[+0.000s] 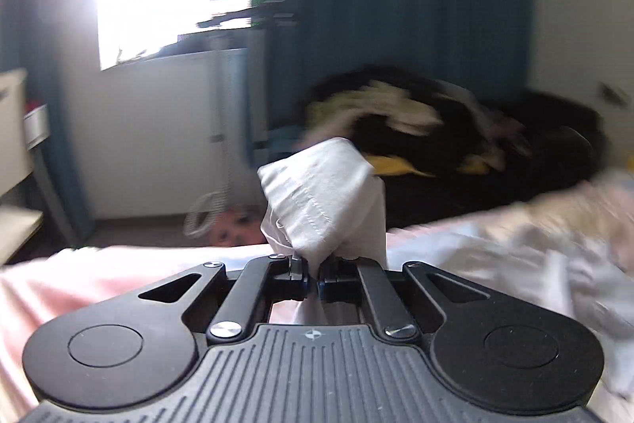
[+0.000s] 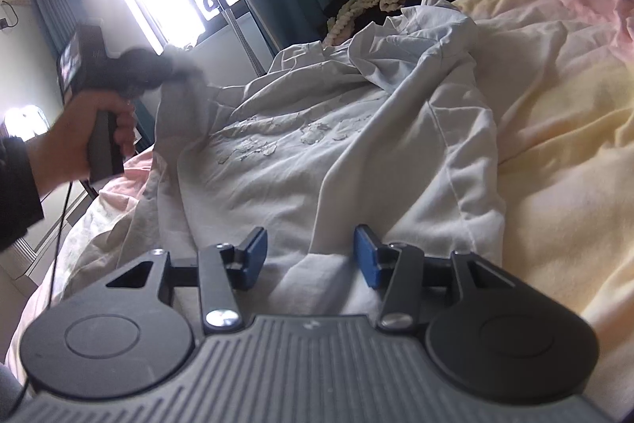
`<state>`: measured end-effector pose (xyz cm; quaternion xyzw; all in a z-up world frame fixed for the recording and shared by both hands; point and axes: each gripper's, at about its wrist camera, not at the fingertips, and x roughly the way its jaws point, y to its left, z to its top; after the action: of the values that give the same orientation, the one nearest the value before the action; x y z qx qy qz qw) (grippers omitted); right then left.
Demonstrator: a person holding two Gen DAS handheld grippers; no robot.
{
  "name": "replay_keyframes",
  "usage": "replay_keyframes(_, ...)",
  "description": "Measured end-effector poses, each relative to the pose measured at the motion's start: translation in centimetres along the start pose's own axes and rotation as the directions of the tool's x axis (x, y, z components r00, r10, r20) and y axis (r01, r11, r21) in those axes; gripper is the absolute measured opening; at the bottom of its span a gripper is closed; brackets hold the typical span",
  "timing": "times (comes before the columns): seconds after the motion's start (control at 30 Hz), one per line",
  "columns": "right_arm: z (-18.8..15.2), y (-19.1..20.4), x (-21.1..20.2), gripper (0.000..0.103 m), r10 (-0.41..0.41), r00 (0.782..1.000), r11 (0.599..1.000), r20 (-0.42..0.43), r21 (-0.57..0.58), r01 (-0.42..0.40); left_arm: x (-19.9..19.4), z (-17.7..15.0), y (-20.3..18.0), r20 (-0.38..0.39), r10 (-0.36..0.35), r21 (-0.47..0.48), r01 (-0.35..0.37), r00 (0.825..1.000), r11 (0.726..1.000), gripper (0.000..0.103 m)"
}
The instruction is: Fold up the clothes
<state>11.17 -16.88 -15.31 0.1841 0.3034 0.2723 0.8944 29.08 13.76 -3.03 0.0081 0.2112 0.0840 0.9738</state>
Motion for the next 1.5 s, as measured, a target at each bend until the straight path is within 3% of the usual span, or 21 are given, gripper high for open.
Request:
replay_keyframes(0.13,0.0,-0.1,0.1,0.05,0.006,1.0,1.0,0.0,0.007,-0.006,-1.3,-0.3,-6.1,-0.059,-0.165,0.097,0.17,0.985,0.981,0.009)
replay_keyframes(0.17,0.0,-0.1,0.1,0.05,0.008,1.0,1.0,0.0,0.008,-0.008,-1.6,-0.5,-7.5,-0.086,-0.202,0.106,0.21,0.976,0.972,0.017)
replay_keyframes(0.2,0.0,-0.1,0.1,0.05,0.009,1.0,1.0,0.001,0.01,-0.009,-1.8,-0.8,-8.4,-0.118,-0.247,0.097,0.258,0.962,0.961,0.023)
replay_keyframes(0.27,0.0,-0.2,0.1,0.05,0.013,1.0,1.0,0.001,0.014,-0.013,-2.8,-1.3,-9.2,-0.131,-0.34,0.027,0.346,0.931,0.938,0.056)
replay_keyframes(0.37,0.0,-0.2,0.0,0.05,0.018,1.0,1.0,0.003,0.025,-0.018,-4.2,-1.4,-7.8,-0.029,-0.478,-0.131,0.471,0.878,0.872,0.063)
replay_keyframes(0.43,0.0,-0.2,-0.1,0.05,0.02,1.0,0.999,0.003,0.029,-0.02,-4.2,-0.9,-7.0,-0.013,-0.472,-0.188,0.462,0.881,0.867,0.063)
replay_keyframes(0.53,0.0,-0.3,-0.1,0.05,0.022,1.0,0.999,0.003,0.034,-0.022,-2.7,0.1,-6.8,-0.072,-0.331,-0.155,0.317,0.941,0.935,0.062)
replay_keyframes(0.6,0.0,-0.3,-0.1,0.05,0.023,1.0,0.999,0.003,0.035,-0.023,-1.1,0.0,-6.5,-0.144,-0.252,-0.144,0.232,0.957,0.962,0.061)
replay_keyframes(0.67,0.0,-0.3,-0.1,0.05,0.023,1.0,0.999,0.003,0.036,-0.023,0.1,-0.5,-6.1,-0.185,-0.227,-0.163,0.198,0.956,0.967,0.056)
replay_keyframes(0.77,0.0,-0.3,-0.1,0.05,0.024,1.0,0.999,0.003,0.036,-0.024,1.6,-1.1,-6.1,-0.169,-0.235,-0.181,0.204,0.957,0.962,0.055)
replay_keyframes(0.93,0.0,-0.4,0.0,0.05,0.025,1.0,0.999,0.004,0.037,-0.026,4.2,-2.1,-8.5,-0.202,-0.254,-0.12,0.234,0.946,0.965,0.049)
replay_keyframes(1.07,-0.1,-0.4,0.2,0.051,0.029,1.0,0.999,0.006,0.033,-0.029,5.4,-3.2,-10.5,-0.199,-0.325,-0.115,0.307,0.925,0.945,0.049)
replay_keyframes(1.17,-0.1,-0.5,0.3,0.051,0.034,0.999,0.999,0.007,0.034,-0.034,4.6,-3.7,-11.7,-0.194,-0.434,-0.102,0.422,0.88,0.901,0.049)
replay_keyframes(1.23,-0.1,-0.5,0.4,0.052,0.037,0.999,0.999,0.008,0.034,-0.037,4.0,-3.8,-12.1,-0.194,-0.446,-0.077,0.439,0.874,0.895,0.049)
replay_keyframes(1.33,-0.1,-0.5,0.4,0.052,0.038,0.999,0.999,0.008,0.032,-0.038,2.8,-3.7,-10.7,-0.181,-0.443,-0.11,0.43,0.878,0.896,0.049)
replay_keyframes(1.5,0.1,-0.4,0.5,0.052,0.035,0.999,0.999,0.007,0.032,-0.035,-2.5,-3.9,-6.5,-0.161,-0.368,-0.077,0.361,0.916,0.93,0.056)
